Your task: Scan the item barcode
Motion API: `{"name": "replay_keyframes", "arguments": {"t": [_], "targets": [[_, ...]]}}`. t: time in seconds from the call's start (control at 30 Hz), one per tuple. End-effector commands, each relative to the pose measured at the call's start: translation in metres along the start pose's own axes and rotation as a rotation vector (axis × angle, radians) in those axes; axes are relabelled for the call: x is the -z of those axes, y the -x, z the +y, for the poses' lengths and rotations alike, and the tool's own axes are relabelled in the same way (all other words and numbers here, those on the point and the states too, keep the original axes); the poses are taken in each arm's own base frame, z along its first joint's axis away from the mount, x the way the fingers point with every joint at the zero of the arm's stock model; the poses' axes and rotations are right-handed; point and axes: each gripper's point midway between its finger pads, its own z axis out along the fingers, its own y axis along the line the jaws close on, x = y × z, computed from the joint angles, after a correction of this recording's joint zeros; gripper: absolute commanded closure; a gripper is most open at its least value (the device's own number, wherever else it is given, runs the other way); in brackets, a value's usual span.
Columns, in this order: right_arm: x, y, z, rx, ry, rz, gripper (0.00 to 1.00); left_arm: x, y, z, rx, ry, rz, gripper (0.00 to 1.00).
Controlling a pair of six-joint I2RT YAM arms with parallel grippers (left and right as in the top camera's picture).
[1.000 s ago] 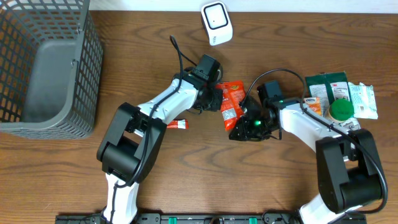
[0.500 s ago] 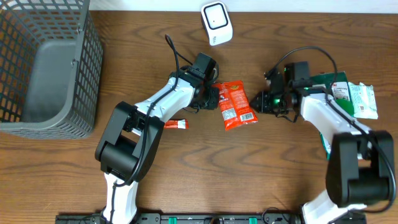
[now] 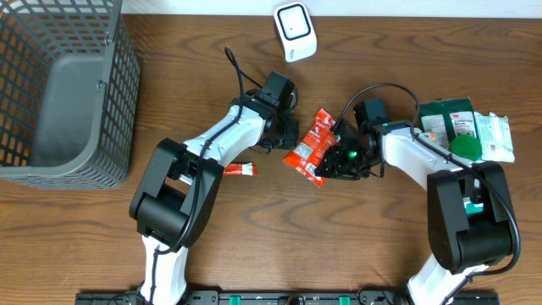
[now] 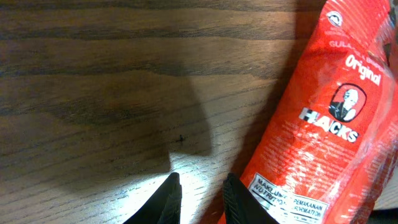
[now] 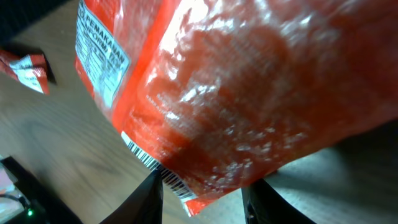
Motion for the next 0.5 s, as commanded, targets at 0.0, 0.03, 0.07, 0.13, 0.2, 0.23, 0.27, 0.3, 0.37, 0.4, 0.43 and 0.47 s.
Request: {"name": "replay_keyframes", "arguments": {"t": [0.0, 0.03, 0.07, 0.13, 0.2, 0.23, 0.27, 0.3, 0.37, 0.4, 0.43, 0.47], "targets": [[0.012, 0.014, -0.015, -0.088, 0.0, -0.062, 0.64, -0.006, -0.003, 0.004, -0.001, 0.014, 0.011, 0.75], [0.015, 0.017, -0.02, -0.109, 0.001, -0.076, 0.64, -0.006, -0.003, 0.004, 0.0, 0.014, 0.012, 0.75], [0.018, 0.02, -0.024, -0.128, 0.001, -0.086, 0.64, -0.006, -0.003, 0.004, 0.0, 0.014, 0.012, 0.75], [0.027, 0.025, -0.038, -0.169, 0.0, -0.111, 0.62, -0.006, -0.006, 0.003, -0.002, 0.016, 0.021, 0.75], [0.031, 0.027, -0.044, -0.183, 0.0, -0.123, 0.59, -0.007, -0.008, 0.002, -0.003, 0.018, 0.028, 0.75], [0.032, 0.027, -0.046, -0.187, 0.0, -0.126, 0.54, -0.007, -0.009, 0.002, -0.005, 0.017, 0.029, 0.75], [0.032, 0.028, -0.047, -0.187, 0.0, -0.13, 0.51, -0.007, -0.009, 0.001, -0.007, 0.017, 0.03, 0.75], [0.031, 0.029, -0.047, -0.184, 0.002, -0.135, 0.49, -0.007, -0.009, 0.001, -0.007, 0.017, 0.03, 0.75], [0.03, 0.03, -0.045, -0.177, 0.017, -0.142, 0.47, -0.007, -0.01, 0.0, -0.009, 0.017, 0.031, 0.75], [0.029, 0.03, -0.043, -0.172, 0.036, -0.143, 0.47, -0.007, -0.01, 0.0, -0.009, 0.017, 0.031, 0.75], [0.026, 0.03, -0.036, -0.158, 0.089, -0.147, 0.48, -0.007, -0.01, 0.0, -0.008, 0.018, 0.034, 0.75], [0.025, 0.03, -0.033, -0.151, 0.109, -0.15, 0.48, -0.007, -0.011, 0.0, -0.007, 0.019, 0.037, 0.75]]}}
